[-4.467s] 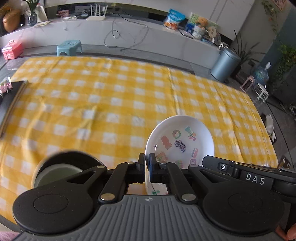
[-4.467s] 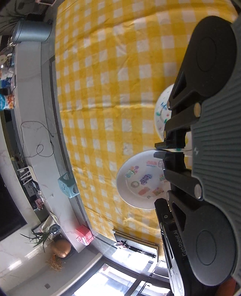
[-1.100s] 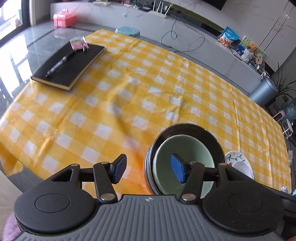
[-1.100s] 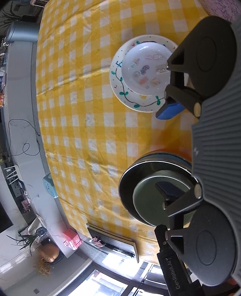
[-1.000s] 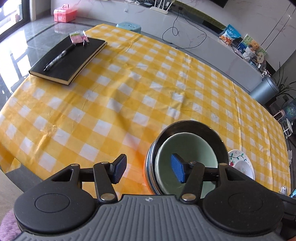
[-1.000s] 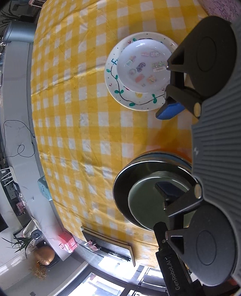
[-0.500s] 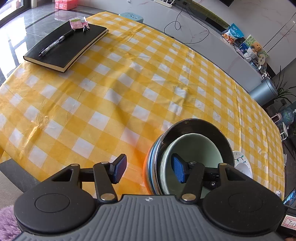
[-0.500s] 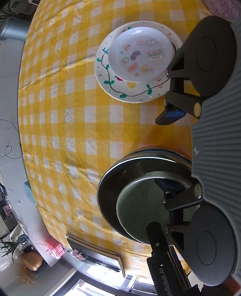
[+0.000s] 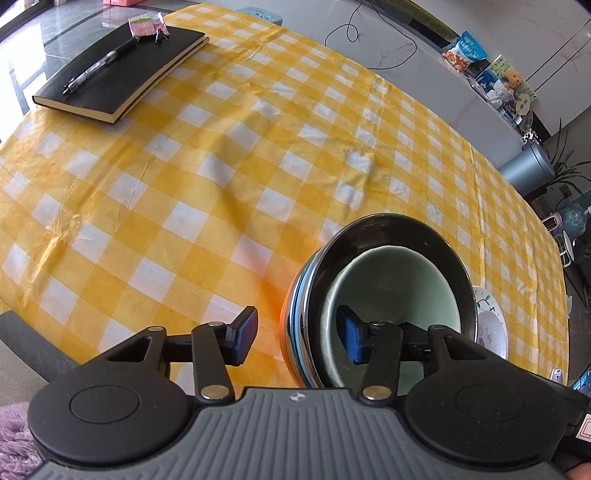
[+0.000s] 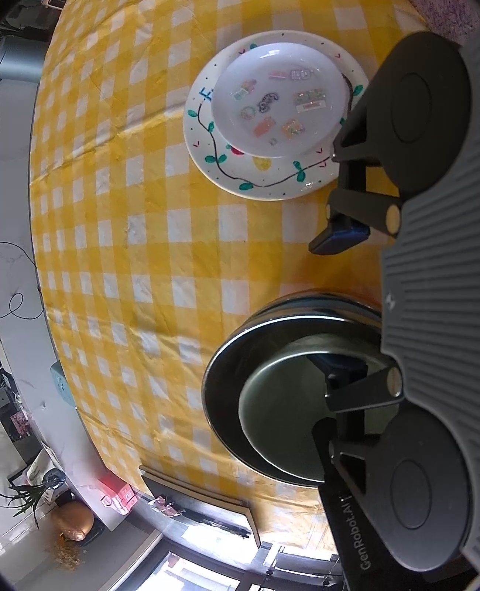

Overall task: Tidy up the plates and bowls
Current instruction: 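Move both grippers to the rim of the steel bowl stack, then close both grippers on the rim of the bowl stack, then lift the bowl stack and lower it onto the vine-patterned white plate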

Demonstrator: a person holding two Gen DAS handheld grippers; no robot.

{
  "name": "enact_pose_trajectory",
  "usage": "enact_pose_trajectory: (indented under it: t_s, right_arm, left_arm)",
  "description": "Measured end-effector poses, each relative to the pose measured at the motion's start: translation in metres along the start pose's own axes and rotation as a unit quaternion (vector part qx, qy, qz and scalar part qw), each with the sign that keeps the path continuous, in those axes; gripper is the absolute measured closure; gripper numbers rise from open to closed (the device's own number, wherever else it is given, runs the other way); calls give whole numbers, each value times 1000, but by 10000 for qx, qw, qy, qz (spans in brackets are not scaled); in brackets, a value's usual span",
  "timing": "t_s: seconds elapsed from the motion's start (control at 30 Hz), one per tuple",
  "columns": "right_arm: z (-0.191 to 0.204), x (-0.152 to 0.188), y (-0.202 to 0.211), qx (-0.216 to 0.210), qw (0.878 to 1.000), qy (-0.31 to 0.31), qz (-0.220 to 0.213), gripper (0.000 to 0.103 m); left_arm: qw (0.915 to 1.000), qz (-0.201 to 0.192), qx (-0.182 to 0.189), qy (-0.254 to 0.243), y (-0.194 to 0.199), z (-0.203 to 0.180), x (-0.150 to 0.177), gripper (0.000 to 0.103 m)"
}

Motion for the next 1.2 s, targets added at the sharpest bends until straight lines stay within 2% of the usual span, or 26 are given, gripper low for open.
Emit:
enact_pose_trajectory:
  t_s: [0.1, 0.3, 0.87, 1.2]
  right_arm:
    - [3, 0, -1, -108, 9999, -37, -3, 55]
    - [6, -1, -2, -303, 9995, -133, 15, 65]
    - [1, 0, 4, -358, 9990, -248, -32, 69]
    - [-34, -4, 43, -392, 9974, -494, -337, 69]
  left_arm:
    - [10000, 72, 23, 41, -3, 1, 1, 59]
    - [9998, 152, 120, 63, -5, -2, 3, 69]
    - [9998, 144, 71, -129, -1, -10, 6, 69]
    - [9987, 105, 228, -435, 12, -59, 20, 69]
Point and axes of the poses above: each gripper's, at about its wrist camera, not at the fingertips, and y roughly against the way its jaws point, z to its left, x to its underside, the point moved 10 cm from there along -y, roughly the way its jaws point, and after that the axes turned 13 degrees about y, right-handed, at the moved point
